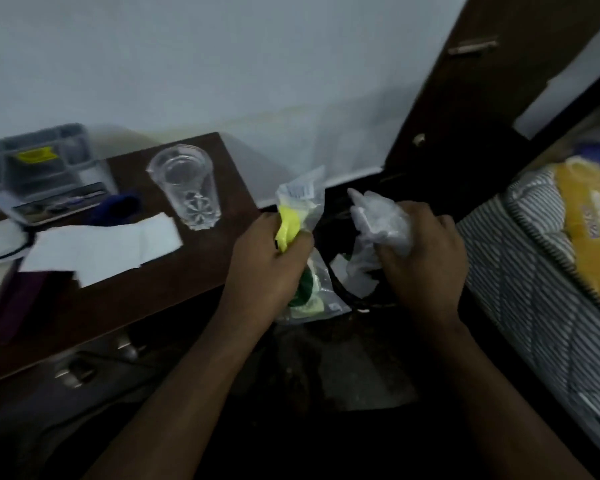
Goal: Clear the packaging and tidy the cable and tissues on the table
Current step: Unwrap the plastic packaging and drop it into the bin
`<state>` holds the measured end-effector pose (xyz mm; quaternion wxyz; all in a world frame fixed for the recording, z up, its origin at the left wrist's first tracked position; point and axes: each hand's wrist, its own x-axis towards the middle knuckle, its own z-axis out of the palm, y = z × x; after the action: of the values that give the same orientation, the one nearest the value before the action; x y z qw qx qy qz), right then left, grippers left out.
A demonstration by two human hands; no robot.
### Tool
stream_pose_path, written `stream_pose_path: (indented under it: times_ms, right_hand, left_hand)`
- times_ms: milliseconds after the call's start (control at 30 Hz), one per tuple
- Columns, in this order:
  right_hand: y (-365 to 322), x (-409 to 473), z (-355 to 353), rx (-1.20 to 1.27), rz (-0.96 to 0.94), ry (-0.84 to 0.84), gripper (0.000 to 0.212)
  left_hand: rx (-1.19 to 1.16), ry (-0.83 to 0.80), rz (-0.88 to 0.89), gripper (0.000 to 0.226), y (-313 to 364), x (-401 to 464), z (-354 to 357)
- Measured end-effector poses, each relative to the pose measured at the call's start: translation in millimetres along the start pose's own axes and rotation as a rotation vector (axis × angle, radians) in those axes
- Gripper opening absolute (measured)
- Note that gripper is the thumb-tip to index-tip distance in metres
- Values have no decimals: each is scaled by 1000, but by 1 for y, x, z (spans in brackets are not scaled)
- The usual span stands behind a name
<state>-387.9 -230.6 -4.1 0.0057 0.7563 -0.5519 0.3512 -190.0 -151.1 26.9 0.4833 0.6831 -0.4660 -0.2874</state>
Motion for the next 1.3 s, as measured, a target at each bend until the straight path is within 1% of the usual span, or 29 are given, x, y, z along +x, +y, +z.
stream_pose_path:
  times_ms: [67, 100, 133, 167, 200, 233, 267, 300, 333, 367, 400, 433, 467, 500, 533, 567, 633, 733, 800, 833, 900, 933, 967, 1033, 1100, 1167, 1233, 1267, 1300]
  right_hand:
    - [21, -2, 20, 78, 101, 44, 49]
    - [28, -1, 32, 77, 129, 27, 54]
    - [36, 0, 45, 6, 162, -54, 63]
    - [43, 0, 58, -110, 214, -220, 76]
    - [47, -3, 70, -188, 301, -460, 90]
    - [48, -9, 80, -186, 425, -705, 103]
    - [48, -15, 87, -155, 536, -898, 112]
    - [48, -19, 92, -116, 572, -990, 113]
    - [45, -17, 93, -96, 527, -999, 103]
    - [41, -13, 91, -75, 433, -910, 85]
    - [36, -6, 87, -17, 350, -764, 63]
    - [31, 2, 81, 120, 314, -632, 45]
    - [23, 8, 74, 331, 316, -569, 37]
    - [15, 12, 66, 593, 332, -582, 38]
    - [7, 14, 56, 841, 339, -663, 44]
    - [0, 12, 49, 1026, 310, -758, 54]
    - [-7, 6, 42, 1167, 207, -876, 69]
    - [0, 10, 37, 1213, 197, -934, 78]
    - [14, 14, 34, 1166, 157, -951, 77]
    - [20, 15, 35, 1047, 115, -910, 72]
    - [32, 16, 40, 652, 7, -704, 57]
    - [37, 16, 43, 456, -12, -574, 50]
    - [40, 17, 46, 332, 1, -440, 43]
    - [47, 18, 53, 301, 79, -171, 34]
    - [57, 19, 61, 321, 162, -3, 34]
    - [68, 16, 70, 297, 223, 11, 36]
    - [77, 8, 85, 211, 295, -103, 41]
    - [82, 2, 93, 147, 363, -249, 47]
    - [85, -4, 100, 81, 448, -478, 59]
  left_hand:
    - [5, -53, -63, 27, -4, 4, 15]
    - [20, -78, -80, 28, -8, 5, 22]
    - [26, -102, -99, 28, -11, 6, 28]
    - [26, -126, -116, 28, -13, 8, 34]
    - [26, -145, -130, 26, -15, 8, 38]
    - [29, -155, -143, 23, -17, 9, 41]
    - [38, -154, -157, 20, -19, 10, 44]
    - [48, -147, -168, 16, -21, 12, 47]
    - [59, -135, -180, 16, -22, 13, 50]
    - [62, -122, -194, 19, -23, 15, 51]
    - [49, -105, -204, 23, -24, 17, 52]
    - [25, -83, -213, 26, -24, 19, 53]
    - [0, -62, -225, 27, -23, 20, 53]
    - [-21, -54, -236, 26, -22, 20, 54]
    - [-49, -63, -249, 24, -20, 20, 55]
    - [-102, -82, -268, 21, -19, 20, 57]
    - [-267, -131, -363, 19, -17, 20, 60]
    - [-617, -220, -590, 26, -11, 23, 65]
    - [-803, -297, -664, 31, -6, 24, 70]
    - [-814, -324, -657, 31, -5, 24, 73]
    - [-688, -310, -598, 27, -4, 24, 78]
    - [-599, -276, -573, 27, -4, 25, 79]
    - [-516, -248, -552, 32, -6, 26, 79]
    - [-381, -235, -497, 39, -10, 27, 81]
    - [-299, -248, -435, 38, -12, 25, 84]
    - [-242, -256, -396, 35, -12, 23, 90]
    - [-194, -254, -356, 31, -14, 23, 95]
    - [-180, -252, -339, 28, -16, 23, 97]
    - [-171, -252, -329, 25, -18, 22, 98]
